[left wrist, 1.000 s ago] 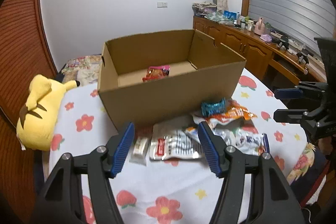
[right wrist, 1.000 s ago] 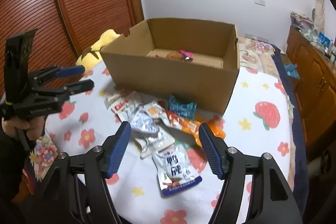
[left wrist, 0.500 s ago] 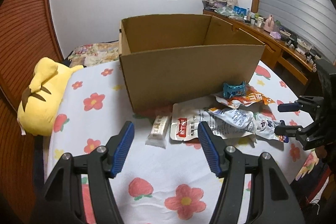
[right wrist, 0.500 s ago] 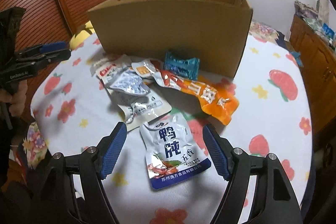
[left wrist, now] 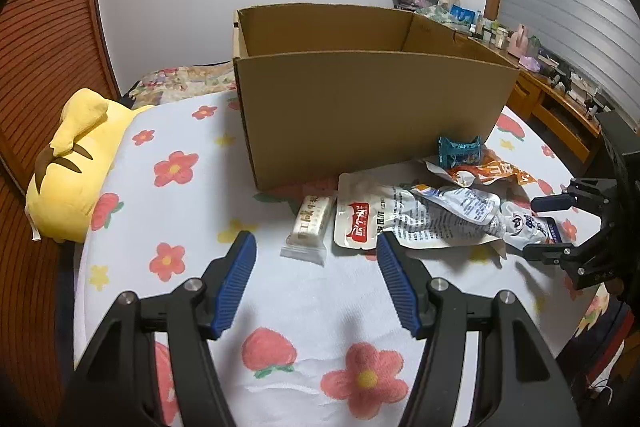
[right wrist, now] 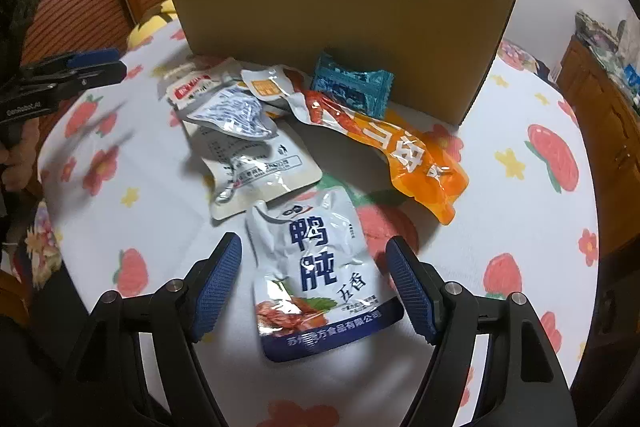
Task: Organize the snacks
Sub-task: 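Move both open tools back toward the remaining snacks on the table, then grasp the white cake bar with left tool while right tool grasps duck-snack pouch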
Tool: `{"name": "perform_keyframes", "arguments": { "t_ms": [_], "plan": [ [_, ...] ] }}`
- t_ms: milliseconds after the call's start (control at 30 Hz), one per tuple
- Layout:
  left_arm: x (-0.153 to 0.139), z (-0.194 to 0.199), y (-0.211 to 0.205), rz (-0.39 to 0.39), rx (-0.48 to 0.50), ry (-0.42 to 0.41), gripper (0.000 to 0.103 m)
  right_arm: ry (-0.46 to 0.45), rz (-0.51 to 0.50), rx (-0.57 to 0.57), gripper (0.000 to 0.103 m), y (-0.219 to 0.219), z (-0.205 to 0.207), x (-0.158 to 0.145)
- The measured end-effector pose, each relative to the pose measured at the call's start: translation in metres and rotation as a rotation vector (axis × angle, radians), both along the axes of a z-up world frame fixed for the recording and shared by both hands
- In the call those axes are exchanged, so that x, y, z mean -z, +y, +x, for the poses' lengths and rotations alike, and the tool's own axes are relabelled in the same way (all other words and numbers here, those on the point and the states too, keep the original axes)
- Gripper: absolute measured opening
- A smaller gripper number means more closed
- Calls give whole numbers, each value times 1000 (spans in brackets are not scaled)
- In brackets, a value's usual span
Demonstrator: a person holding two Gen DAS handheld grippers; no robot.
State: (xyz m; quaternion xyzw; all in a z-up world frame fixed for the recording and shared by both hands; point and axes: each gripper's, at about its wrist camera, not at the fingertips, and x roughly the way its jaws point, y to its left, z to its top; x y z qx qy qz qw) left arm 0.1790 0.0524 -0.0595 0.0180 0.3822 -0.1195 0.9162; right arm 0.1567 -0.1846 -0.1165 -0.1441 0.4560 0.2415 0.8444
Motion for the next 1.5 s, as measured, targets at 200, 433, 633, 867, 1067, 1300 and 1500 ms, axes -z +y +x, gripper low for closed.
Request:
{"name": "perform_keyframes", "arguments": {
  "t_ms": [200,433,633,867,1067,1300,1500],
  "plan": [
    [11,11,-4,17,9,29,61,-12,-13,6,72,-2,0,6],
    [23,31,-4,9,7,67,52,-67,5,5,64,-7,-8,7],
    [25,46,-8,23,4,79,52,-112,36,7,64,-12,-14,9],
    [32,58,-12,34,7,100,48,-125,38,8,64,-11,-14,9],
    [39,63,-12,38,-1,114,34,-129,40,11,64,-10,-15,9],
    [41,65,-9,45,-3,119,32,-129,40,11,64,-10,-15,9],
    [44,63,-6,64,-10,122,24,-129,40,11,64,-10,-16,9]
  ]
}}
